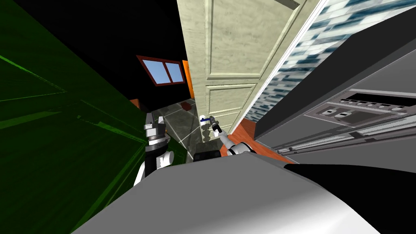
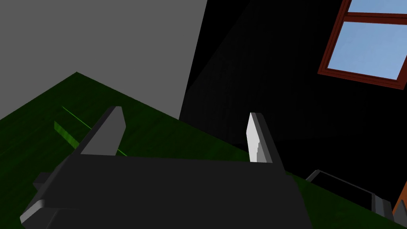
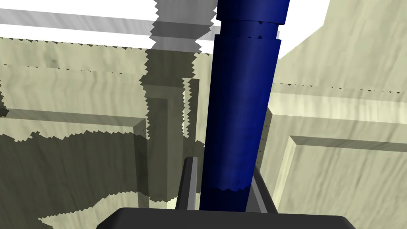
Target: Push the door open
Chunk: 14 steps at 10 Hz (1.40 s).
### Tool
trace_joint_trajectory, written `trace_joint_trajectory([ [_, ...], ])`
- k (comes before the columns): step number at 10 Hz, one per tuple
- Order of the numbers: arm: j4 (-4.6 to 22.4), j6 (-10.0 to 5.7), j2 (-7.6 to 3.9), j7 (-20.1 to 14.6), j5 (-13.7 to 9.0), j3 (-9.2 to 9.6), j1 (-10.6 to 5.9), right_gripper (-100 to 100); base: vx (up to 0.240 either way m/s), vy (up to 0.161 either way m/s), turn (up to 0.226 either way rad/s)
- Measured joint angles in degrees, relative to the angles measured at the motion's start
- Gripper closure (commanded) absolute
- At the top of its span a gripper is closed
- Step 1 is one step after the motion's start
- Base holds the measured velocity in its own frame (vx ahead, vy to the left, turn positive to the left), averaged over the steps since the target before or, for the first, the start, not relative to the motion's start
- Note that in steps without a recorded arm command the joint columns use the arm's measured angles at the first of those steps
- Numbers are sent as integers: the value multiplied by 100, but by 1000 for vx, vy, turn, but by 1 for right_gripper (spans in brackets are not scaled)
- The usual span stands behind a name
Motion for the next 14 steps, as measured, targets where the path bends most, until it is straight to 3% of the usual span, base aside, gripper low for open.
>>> trace_joint_trajectory([
  [2, -371, 121, -35, 33, 32, 22, 297, 100, 138, -46, -53],
  [4, -590, 148, -124, 26, 51, 25, 491, 100, 135, -38, -8],
  [6, -520, 35, -210, -55, 65, 76, 563, 100, 154, -23, -50],
  [7, -566, 0, -276, -53, 64, 27, 625, -100, -49, -44, -88],
  [10, -547, 32, -347, 220, -256, 140, 538, -100, -203, -36, -32],
  [14, -619, 145, -305, 601, -679, 291, 461, -100, -170, -5, -38],
])
